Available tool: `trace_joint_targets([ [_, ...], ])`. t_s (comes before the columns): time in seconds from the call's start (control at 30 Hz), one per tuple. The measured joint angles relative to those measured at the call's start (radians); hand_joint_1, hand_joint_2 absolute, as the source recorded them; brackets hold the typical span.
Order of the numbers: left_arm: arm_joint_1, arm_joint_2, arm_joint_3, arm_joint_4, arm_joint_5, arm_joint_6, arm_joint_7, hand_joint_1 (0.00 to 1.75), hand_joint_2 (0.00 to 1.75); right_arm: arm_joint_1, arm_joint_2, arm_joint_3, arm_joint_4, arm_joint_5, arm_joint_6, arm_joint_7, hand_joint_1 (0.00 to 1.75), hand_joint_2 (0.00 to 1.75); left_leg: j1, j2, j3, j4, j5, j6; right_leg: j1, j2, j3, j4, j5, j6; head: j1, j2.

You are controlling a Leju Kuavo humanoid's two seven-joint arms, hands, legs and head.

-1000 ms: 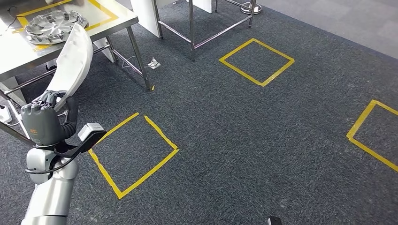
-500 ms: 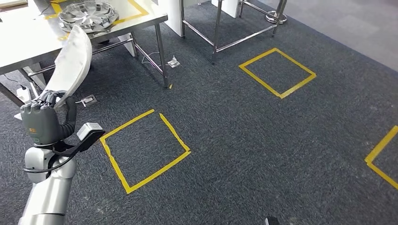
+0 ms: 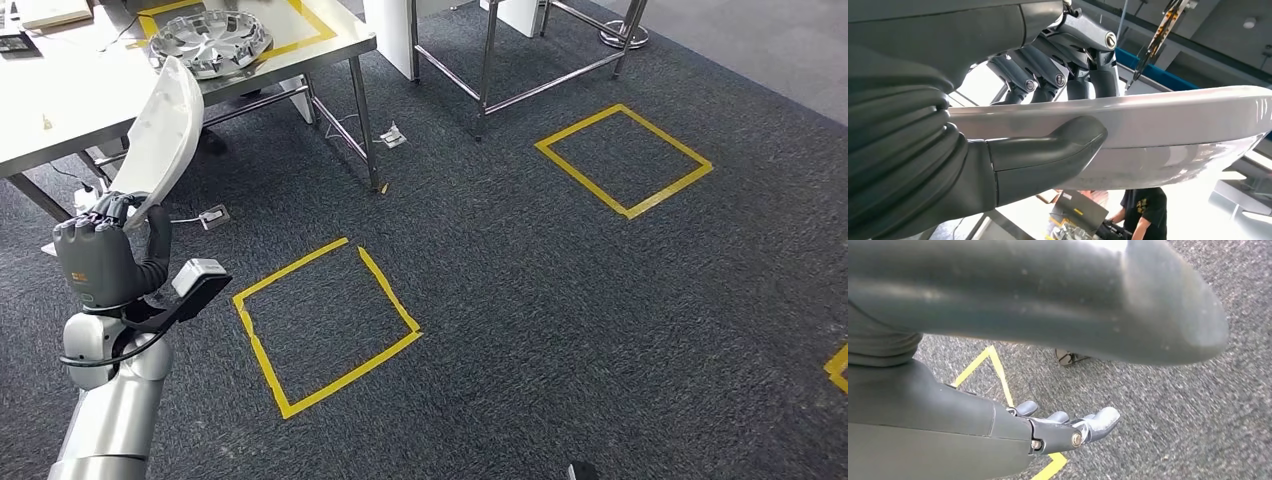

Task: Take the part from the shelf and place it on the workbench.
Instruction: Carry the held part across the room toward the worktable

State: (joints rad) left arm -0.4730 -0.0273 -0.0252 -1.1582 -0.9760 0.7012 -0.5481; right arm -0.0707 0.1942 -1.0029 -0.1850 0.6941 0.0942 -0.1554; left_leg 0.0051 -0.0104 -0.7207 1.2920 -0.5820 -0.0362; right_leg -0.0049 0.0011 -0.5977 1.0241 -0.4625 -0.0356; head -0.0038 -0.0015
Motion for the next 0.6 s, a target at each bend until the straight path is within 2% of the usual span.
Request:
trace_joint_targets([
  [0.03,0.003,0.0,0.0,0.0,0.0,0.0,0.002,1.75,1.75,0.001,0.0,0.0,0.0,0.001,0.0,0.0,0.0,0.0,0.001,0.001,-0.015,0.013,0.013,-0.002,0.0,0.0,0.006,0.001,-0.005,0.001,0.0,0.0],
  [0.07,0.005,-0.001,0.0,-0.001,-0.001,0.0,0.002,1.75,1.75,0.003,0.0,0.0,0.0,0.002,0.001,0.0,0.0,0.0,0.002,0.002,-0.01,-0.014,0.045,-0.003,0.0,0.0,0.013,0.002,-0.011,0.003,0.0,0.0],
  [0.1,0.005,-0.001,0.0,-0.002,-0.001,0.0,0.003,1.75,1.75,0.003,0.0,0.0,0.0,0.004,0.001,0.0,0.0,0.0,0.003,0.006,0.014,-0.075,0.09,-0.003,-0.001,-0.001,0.021,0.004,-0.018,0.005,0.0,0.0],
  [0.13,0.005,-0.001,0.0,-0.004,-0.002,0.0,0.005,1.75,1.75,0.003,0.0,0.0,0.0,0.006,0.001,0.0,0.0,0.0,0.002,0.021,0.043,-0.143,0.125,0.0,0.0,-0.003,0.029,0.005,-0.025,0.008,0.0,0.0],
  [0.17,0.004,-0.001,0.0,-0.007,-0.003,0.0,0.008,1.75,1.75,0.002,0.0,0.0,0.0,0.009,0.001,-0.001,0.0,0.0,-0.003,0.035,0.07,-0.201,0.146,0.006,0.002,-0.005,0.034,0.008,-0.032,0.013,-0.001,0.0],
  [0.2,0.005,-0.002,-0.001,-0.011,-0.004,0.0,0.012,1.75,1.75,0.002,0.0,0.001,0.0,0.012,0.001,-0.002,0.0,0.0,-0.007,0.047,0.087,-0.238,0.153,0.014,0.004,-0.009,0.037,0.008,-0.038,0.018,0.0,0.0],
  [0.23,0.007,-0.002,-0.001,-0.016,-0.006,0.0,0.017,1.75,1.75,0.002,0.0,0.002,0.0,0.015,0.001,-0.004,0.0,0.0,-0.011,0.055,0.093,-0.251,0.148,0.022,0.006,-0.014,0.039,0.008,-0.042,0.023,0.001,0.0],
  [0.3,0.015,-0.004,-0.001,-0.03,-0.009,0.0,0.026,1.75,1.75,0.003,-0.001,0.002,0.0,0.018,0.001,-0.01,0.0,0.0,-0.011,0.044,0.094,-0.256,0.144,0.038,0.008,-0.024,0.042,0.006,-0.049,0.034,0.003,0.0],
  [0.37,0.021,-0.003,-0.001,-0.045,-0.009,0.0,0.034,1.75,1.75,0.003,-0.002,0.002,0.0,0.018,0.002,-0.02,0.0,0.0,-0.006,0.033,0.101,-0.259,0.141,0.05,0.006,-0.022,0.031,0.039,-0.068,0.046,0.005,0.0],
  [0.4,0.022,-0.004,-0.001,-0.052,-0.009,0.0,0.038,1.75,1.75,0.002,-0.003,0.002,0.0,0.018,0.003,-0.023,0.0,0.0,-0.004,0.029,0.106,-0.261,0.139,0.056,0.004,-0.017,0.008,0.086,-0.089,0.052,0.006,0.0],
  [0.47,0.026,-0.005,-0.001,-0.059,-0.01,0.0,0.042,1.75,1.75,0.001,-0.003,0.003,0.0,0.018,0.005,-0.025,0.0,0.0,-0.003,0.021,0.111,-0.261,0.132,0.063,0.001,-0.01,-0.069,0.217,-0.134,0.059,0.007,0.0],
  [0.5,0.029,-0.006,-0.001,-0.061,-0.01,0.0,0.044,1.75,1.75,0.002,-0.003,0.003,0.0,0.018,0.005,-0.024,0.0,0.0,-0.003,0.017,0.113,-0.26,0.129,0.064,0.0,-0.01,-0.107,0.27,-0.144,0.061,0.007,0.0],
  [0.53,0.033,-0.006,-0.001,-0.062,-0.011,0.0,0.045,1.75,1.75,0.002,-0.004,0.003,0.0,0.018,0.006,-0.023,0.0,0.0,-0.003,0.014,0.117,-0.259,0.124,0.063,-0.001,-0.01,-0.128,0.289,-0.135,0.062,0.008,0.0],
  [0.57,0.036,-0.006,-0.001,-0.063,-0.011,0.0,0.046,1.75,1.75,0.003,-0.004,0.003,0.0,0.018,0.007,-0.022,0.0,0.0,-0.003,0.01,0.123,-0.259,0.12,0.062,-0.001,-0.009,-0.132,0.272,-0.107,0.061,0.008,0.0],
  [0.6,0.038,-0.006,-0.001,-0.065,-0.011,0.0,0.047,1.75,1.75,0.003,-0.004,0.003,0.0,0.018,0.007,-0.021,0.0,0.0,-0.003,0.008,0.129,-0.258,0.115,0.059,-0.001,-0.01,-0.116,0.219,-0.065,0.059,0.008,0.0],
])
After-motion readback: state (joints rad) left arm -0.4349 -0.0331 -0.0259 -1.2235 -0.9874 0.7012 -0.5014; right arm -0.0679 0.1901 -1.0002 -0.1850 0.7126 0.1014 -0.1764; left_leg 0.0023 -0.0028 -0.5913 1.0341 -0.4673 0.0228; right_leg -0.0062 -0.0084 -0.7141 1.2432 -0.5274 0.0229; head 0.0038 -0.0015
